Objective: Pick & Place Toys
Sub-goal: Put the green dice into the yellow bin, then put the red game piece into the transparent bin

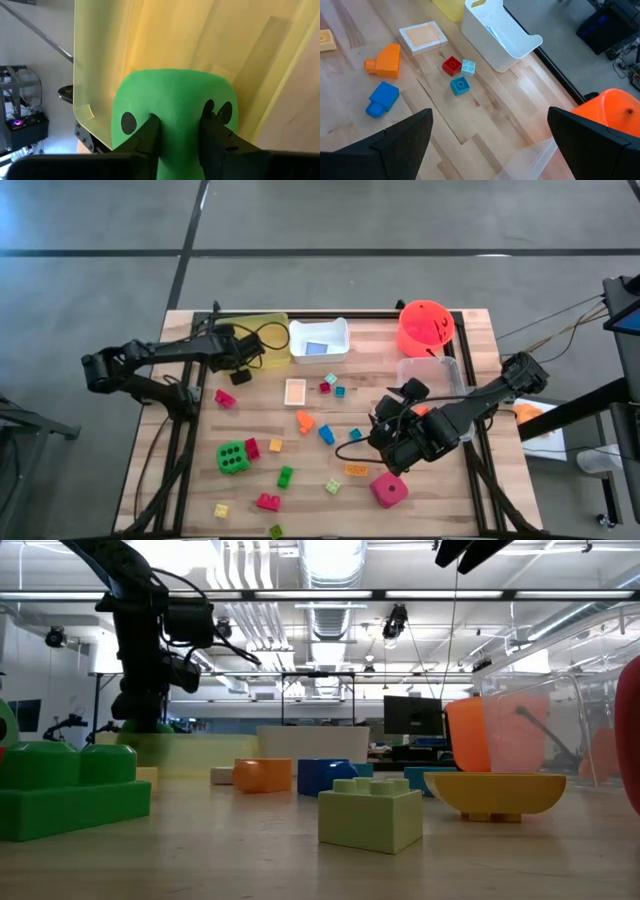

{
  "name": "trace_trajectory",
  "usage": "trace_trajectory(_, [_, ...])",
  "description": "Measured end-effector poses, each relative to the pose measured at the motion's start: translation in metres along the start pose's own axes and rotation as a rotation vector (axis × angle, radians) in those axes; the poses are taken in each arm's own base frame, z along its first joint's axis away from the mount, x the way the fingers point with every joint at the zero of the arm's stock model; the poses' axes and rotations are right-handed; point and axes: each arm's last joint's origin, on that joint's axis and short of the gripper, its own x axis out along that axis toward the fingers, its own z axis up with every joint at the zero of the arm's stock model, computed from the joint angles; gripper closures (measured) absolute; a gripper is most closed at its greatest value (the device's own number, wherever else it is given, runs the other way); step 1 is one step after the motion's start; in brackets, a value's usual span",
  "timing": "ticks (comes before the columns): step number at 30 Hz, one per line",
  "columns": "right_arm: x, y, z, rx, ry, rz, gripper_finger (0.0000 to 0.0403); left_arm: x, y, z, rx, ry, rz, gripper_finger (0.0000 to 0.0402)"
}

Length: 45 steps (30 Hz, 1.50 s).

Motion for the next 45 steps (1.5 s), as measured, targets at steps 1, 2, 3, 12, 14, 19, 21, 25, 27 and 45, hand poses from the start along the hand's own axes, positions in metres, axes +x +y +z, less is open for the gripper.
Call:
trace_trajectory(1, [0.000, 0.000, 0.000, 0.000, 0.000, 0.000, 0.0014, 0.000, -0.001, 0.000, -0.003, -0.004, -0.002, 0.0292])
trace_trajectory(2, [0.000, 0.000, 0.000, 0.001, 0.000, 0.001, 0.0014, -0.001, -0.001, 0.000, -0.006, -0.006, -0.005, 0.0278])
trace_trajectory(3, [0.000, 0.000, 0.000, 0.001, 0.000, 0.001, 0.0014, -0.001, -0.002, 0.001, -0.009, -0.007, -0.009, 0.0266])
trace_trajectory(12, [0.000, 0.000, 0.000, 0.002, 0.004, 0.004, 0.0014, -0.001, -0.003, -0.001, -0.026, 0.002, -0.025, 0.0189])
trace_trajectory(14, [0.000, 0.000, 0.000, 0.002, 0.005, 0.005, 0.0014, -0.001, -0.003, -0.001, -0.025, 0.003, -0.020, 0.0176])
trace_trajectory(19, [0.000, 0.000, 0.000, 0.002, 0.005, 0.005, 0.0014, -0.002, -0.002, 0.000, -0.024, 0.008, -0.007, 0.0143])
trace_trajectory(21, [0.000, 0.000, 0.000, 0.002, 0.005, 0.005, 0.0014, -0.004, -0.001, 0.000, -0.023, 0.010, -0.007, 0.0132])
trace_trajectory(25, [0.000, 0.000, 0.000, 0.002, 0.005, 0.005, 0.0014, -0.008, 0.003, 0.003, -0.024, 0.007, -0.006, 0.0118])
trace_trajectory(27, [0.000, 0.000, 0.000, 0.002, 0.005, 0.005, 0.0014, -0.010, 0.004, 0.004, -0.024, 0.009, -0.004, 0.0116])
trace_trajectory(45, [0.000, 0.001, 0.000, 0.006, 0.004, 0.007, 0.0014, -0.062, 0.015, 0.001, -0.440, 0.214, -0.178, 0.0116])
